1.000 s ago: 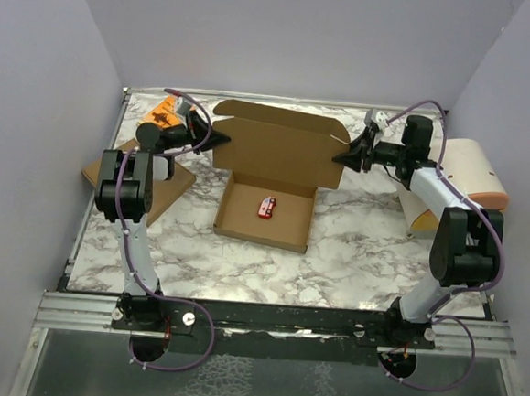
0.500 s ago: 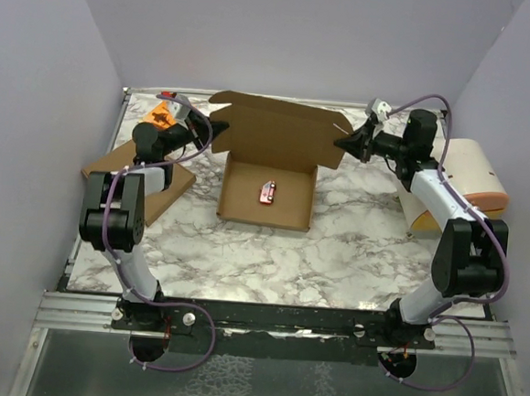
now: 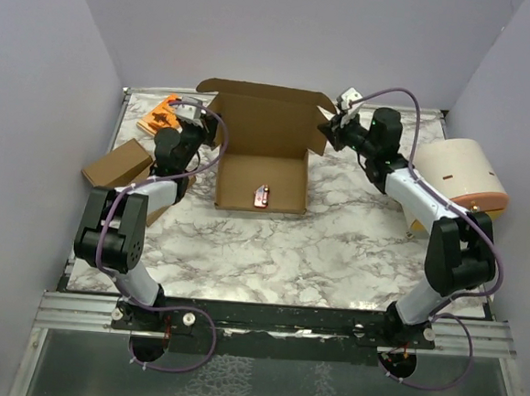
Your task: Fold the paper box
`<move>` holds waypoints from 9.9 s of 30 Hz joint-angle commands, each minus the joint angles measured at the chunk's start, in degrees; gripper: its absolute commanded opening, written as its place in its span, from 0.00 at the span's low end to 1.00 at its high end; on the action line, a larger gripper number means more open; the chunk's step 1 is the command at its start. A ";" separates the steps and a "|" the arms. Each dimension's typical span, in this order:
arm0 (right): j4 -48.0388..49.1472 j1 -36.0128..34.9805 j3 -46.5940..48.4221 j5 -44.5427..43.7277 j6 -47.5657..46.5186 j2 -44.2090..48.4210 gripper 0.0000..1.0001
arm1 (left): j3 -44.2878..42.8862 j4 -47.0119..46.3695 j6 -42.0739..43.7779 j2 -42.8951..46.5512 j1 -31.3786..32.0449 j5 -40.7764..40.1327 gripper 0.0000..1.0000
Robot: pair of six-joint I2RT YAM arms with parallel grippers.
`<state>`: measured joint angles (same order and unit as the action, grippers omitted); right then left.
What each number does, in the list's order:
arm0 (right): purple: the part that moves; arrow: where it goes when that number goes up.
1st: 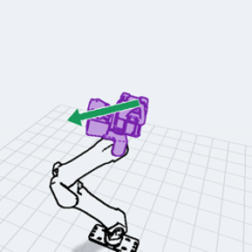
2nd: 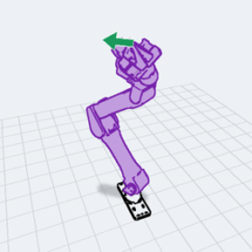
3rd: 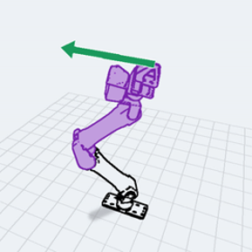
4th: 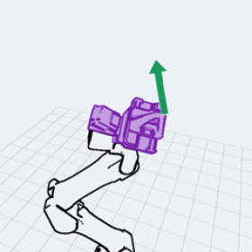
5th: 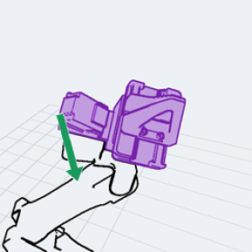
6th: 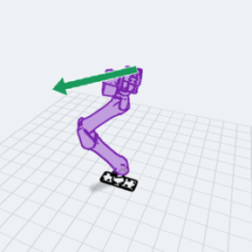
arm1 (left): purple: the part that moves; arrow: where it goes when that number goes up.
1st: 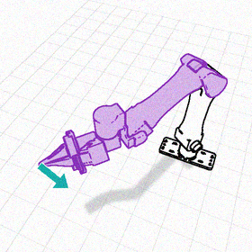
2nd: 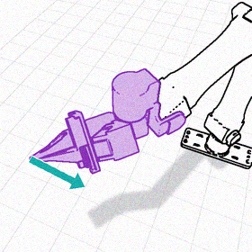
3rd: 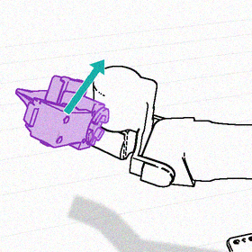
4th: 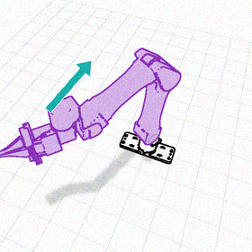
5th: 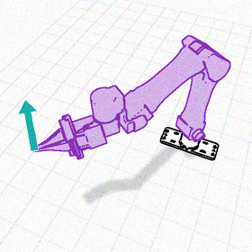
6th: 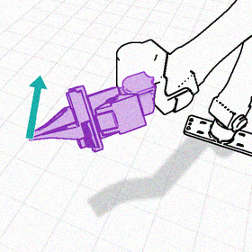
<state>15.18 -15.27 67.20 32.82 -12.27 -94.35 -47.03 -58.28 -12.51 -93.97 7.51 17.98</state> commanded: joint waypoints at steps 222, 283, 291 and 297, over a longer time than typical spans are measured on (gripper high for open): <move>48.34 -19.22 -34.00 -47.60 4.10 -2.80 0.34 | -29.12 71.88 -8.85 6.40 9.68 15.18 0.35; -74.04 -4.66 -15.55 34.37 -82.94 11.17 0.26 | -22.68 77.63 -1.93 -9.54 11.08 17.81 0.30; -62.82 -7.37 -16.53 32.10 -71.65 13.31 0.27 | -22.73 79.21 -1.15 -11.09 11.32 15.21 0.30; -44.57 -18.31 -22.46 21.08 -60.91 12.08 0.26 | -22.90 72.75 -4.19 -4.89 11.10 16.76 0.35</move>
<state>-43.75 -27.46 48.23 61.39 -81.62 -81.78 -70.28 17.21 -15.62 -103.72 18.50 35.94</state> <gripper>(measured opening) 0.267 0.324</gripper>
